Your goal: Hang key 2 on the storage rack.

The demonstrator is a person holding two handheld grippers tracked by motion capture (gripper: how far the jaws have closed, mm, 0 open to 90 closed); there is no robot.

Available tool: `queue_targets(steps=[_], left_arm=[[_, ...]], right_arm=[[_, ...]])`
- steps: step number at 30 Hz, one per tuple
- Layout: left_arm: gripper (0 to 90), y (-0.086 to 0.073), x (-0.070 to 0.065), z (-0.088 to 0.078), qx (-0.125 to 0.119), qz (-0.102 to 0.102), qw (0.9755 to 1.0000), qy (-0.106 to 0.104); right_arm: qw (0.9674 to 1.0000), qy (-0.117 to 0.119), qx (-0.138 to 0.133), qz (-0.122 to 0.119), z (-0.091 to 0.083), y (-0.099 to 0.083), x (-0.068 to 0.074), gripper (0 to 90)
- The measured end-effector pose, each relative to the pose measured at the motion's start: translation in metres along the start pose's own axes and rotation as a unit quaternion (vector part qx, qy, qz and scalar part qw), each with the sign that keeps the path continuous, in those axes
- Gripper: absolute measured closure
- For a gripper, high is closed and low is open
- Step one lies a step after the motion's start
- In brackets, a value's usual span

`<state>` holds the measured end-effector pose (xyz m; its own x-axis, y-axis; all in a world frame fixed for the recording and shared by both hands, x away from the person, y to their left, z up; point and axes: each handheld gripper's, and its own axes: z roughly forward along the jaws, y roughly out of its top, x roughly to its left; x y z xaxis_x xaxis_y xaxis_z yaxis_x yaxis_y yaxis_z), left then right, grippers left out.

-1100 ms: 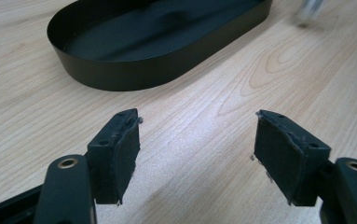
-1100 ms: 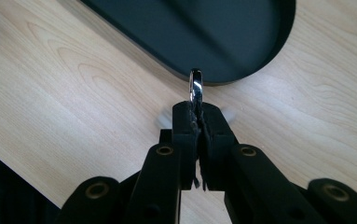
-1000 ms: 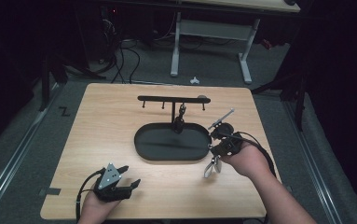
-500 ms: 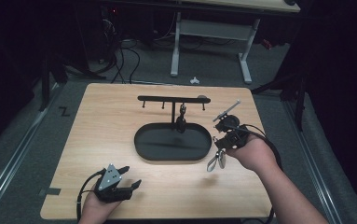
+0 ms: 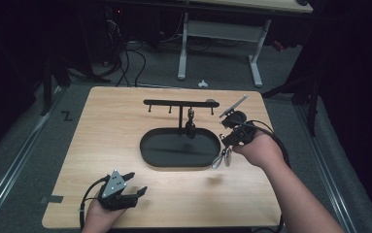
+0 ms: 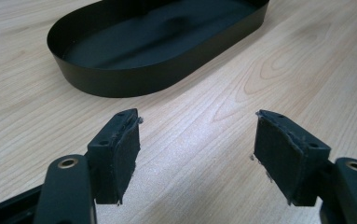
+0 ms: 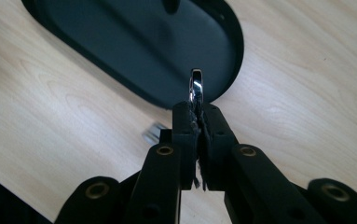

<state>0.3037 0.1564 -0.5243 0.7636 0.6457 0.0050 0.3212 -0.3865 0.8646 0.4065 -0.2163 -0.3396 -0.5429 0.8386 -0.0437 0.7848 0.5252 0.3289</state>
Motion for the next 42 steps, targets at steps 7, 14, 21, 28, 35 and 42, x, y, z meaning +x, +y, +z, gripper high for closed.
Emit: queue_targets(steps=[7,14,21,28,35,42], left_arm=[[31.6,-0.001,0.001,-0.004,-0.004,-0.005,1.0000,0.001],[31.6,-0.002,0.002,-0.006,-0.001,-0.006,1.0000,0.004],[31.6,-0.003,0.001,-0.005,0.005,-0.003,1.0000,0.002],[31.6,-0.004,0.002,-0.007,0.002,-0.004,1.0000,0.006],[31.6,-0.004,0.003,-0.008,0.003,-0.005,1.0000,0.005],[31.6,-0.004,0.003,-0.008,0.001,-0.006,1.0000,0.005]], right_arm=[[1.0000,0.002,-0.008,0.003,0.001,0.017,-0.008,86.1],[0.9998,0.008,-0.011,0.011,0.007,0.034,-0.011,86.1],[0.9997,0.010,-0.021,0.004,0.006,0.046,-0.014,86.2],[0.9995,0.014,-0.028,0.006,0.004,0.056,-0.016,86.1],[0.9989,0.023,-0.036,0.016,0.004,0.061,-0.019,86.1],[0.9984,0.030,-0.036,0.031,0.009,0.061,-0.027,86.0]])
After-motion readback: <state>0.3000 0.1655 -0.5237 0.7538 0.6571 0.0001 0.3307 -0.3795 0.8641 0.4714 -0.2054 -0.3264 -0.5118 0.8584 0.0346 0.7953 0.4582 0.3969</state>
